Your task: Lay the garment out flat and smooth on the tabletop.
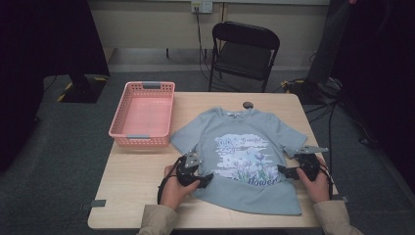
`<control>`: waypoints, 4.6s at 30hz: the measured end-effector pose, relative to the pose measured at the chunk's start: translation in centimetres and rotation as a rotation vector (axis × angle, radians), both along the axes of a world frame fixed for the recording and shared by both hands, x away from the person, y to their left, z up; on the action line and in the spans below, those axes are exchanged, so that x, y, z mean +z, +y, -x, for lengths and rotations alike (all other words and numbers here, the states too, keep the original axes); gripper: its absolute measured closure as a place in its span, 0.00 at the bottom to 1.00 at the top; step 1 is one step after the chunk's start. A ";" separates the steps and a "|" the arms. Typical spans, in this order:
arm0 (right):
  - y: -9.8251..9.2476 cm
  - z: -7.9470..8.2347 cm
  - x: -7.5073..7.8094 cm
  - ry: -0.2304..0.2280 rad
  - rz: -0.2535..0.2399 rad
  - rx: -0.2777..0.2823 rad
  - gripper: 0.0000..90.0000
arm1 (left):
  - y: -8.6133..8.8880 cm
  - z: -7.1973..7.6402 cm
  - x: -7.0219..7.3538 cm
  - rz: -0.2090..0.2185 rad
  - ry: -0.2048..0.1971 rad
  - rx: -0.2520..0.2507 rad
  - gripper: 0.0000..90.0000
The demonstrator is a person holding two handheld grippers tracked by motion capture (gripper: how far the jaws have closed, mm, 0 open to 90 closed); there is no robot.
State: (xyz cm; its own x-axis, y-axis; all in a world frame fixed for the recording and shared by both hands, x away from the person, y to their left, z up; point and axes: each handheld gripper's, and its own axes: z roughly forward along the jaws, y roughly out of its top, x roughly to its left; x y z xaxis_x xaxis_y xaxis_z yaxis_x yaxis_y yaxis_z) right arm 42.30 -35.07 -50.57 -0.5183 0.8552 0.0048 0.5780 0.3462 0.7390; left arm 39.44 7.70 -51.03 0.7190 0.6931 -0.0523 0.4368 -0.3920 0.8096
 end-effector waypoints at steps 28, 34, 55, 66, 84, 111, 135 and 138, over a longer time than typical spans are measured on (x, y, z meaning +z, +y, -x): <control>-0.7 -1.9 0.4 -0.028 -0.059 0.024 0.14 | 1.5 -0.5 0.8 0.100 -0.010 0.007 0.23; -2.0 1.3 0.2 -0.033 -0.086 0.017 0.13 | 2.4 1.3 0.1 0.092 0.020 0.012 0.23; -1.9 9.7 0.3 -0.027 -0.033 0.099 0.49 | 2.5 3.8 -0.3 0.009 -0.038 0.021 0.48; -1.9 10.8 0.1 -0.037 -0.054 0.131 0.73 | 2.2 4.8 0.3 -0.041 -0.021 -0.034 0.80; -3.5 12.1 0.2 -0.019 -0.120 0.185 0.95 | 2.5 6.5 1.2 -0.020 0.034 -0.096 0.94; -3.5 12.2 1.0 -0.061 -0.145 0.148 0.67 | 3.4 6.9 1.1 0.063 0.031 -0.011 0.45; -3.9 12.3 0.4 -0.017 -0.092 0.182 0.86 | 2.8 7.2 0.9 -0.011 0.066 -0.046 0.69; -3.9 12.1 0.6 -0.040 -0.094 0.167 0.70 | 2.8 6.9 0.9 -0.007 0.028 -0.040 0.40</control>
